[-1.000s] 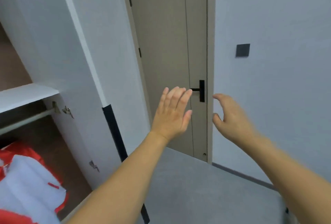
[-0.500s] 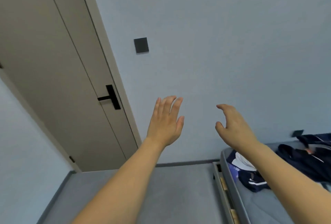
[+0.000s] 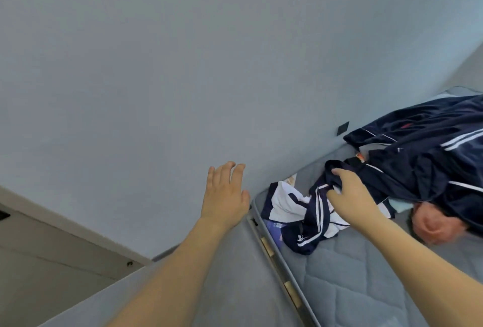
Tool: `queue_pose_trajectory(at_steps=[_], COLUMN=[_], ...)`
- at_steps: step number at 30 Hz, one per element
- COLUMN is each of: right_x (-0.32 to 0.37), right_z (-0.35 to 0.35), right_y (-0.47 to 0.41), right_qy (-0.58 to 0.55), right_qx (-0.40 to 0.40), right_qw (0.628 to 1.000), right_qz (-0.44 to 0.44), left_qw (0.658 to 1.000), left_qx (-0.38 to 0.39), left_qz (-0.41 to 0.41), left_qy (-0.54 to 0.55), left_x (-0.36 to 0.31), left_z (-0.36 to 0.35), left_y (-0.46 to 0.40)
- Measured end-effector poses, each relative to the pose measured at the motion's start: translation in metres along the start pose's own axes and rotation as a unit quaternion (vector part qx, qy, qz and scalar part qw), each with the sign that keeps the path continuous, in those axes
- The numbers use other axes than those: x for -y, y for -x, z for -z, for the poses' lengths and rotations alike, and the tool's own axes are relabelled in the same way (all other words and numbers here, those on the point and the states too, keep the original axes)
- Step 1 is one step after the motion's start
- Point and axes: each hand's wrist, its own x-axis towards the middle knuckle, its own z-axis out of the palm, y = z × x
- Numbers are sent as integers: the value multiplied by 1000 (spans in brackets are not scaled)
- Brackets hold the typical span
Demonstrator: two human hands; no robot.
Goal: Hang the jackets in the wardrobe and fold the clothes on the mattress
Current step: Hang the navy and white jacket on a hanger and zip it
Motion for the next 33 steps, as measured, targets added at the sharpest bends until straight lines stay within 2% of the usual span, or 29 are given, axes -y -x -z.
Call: queue_pose_trajectory(at_steps=[4, 7, 13, 17, 19, 21, 23, 25, 27, 29, 31, 33], right_x=[-73, -140, -274, -332, -349, -358, -364, -363, -356, -348, -342, -341], right_z=[-25, -55, -121, -143, -146, -151, -157, -161, -166, -175, -187, -200], right_y=[-76, -130, -217, -265, -282, -289, -289, -288, -284, -280, -275, -270], right_qy=[-79, -110, -93, -51, -15, 26, 63, 80, 79, 96, 166, 224], right_qx=[-16, -37, -72, -112, -128, -106, -92, -107, -129, -156, -161, -138], right_qw=[983, 964, 946, 943, 951, 958, 958, 952, 939, 931, 937, 941], right_qz=[-164, -241, -303, -310, -281, -264, -263, -276, -309, -317, -260, -212], left_qw=[995, 977, 916, 923, 914, 899, 900, 912, 909, 910, 940, 951], left_qx=[87, 192, 347, 333, 337, 348, 353, 360, 374, 369, 318, 272], left_qz=[-4, -3, 42, 49, 59, 76, 102, 140, 184, 179, 124, 74], left_qy=[56, 89, 198, 188, 220, 253, 237, 138, 16, -52, -4, 130], left_x=[-21, -48, -125, -152, -144, -127, -99, -66, -32, -18, -33, -72], left_z=[-89, -173, -368, -453, -475, -479, -472, -453, -432, -420, -424, -439], left_y=[-70, -121, -192, -214, -216, -210, -206, -210, -217, -223, -233, -250])
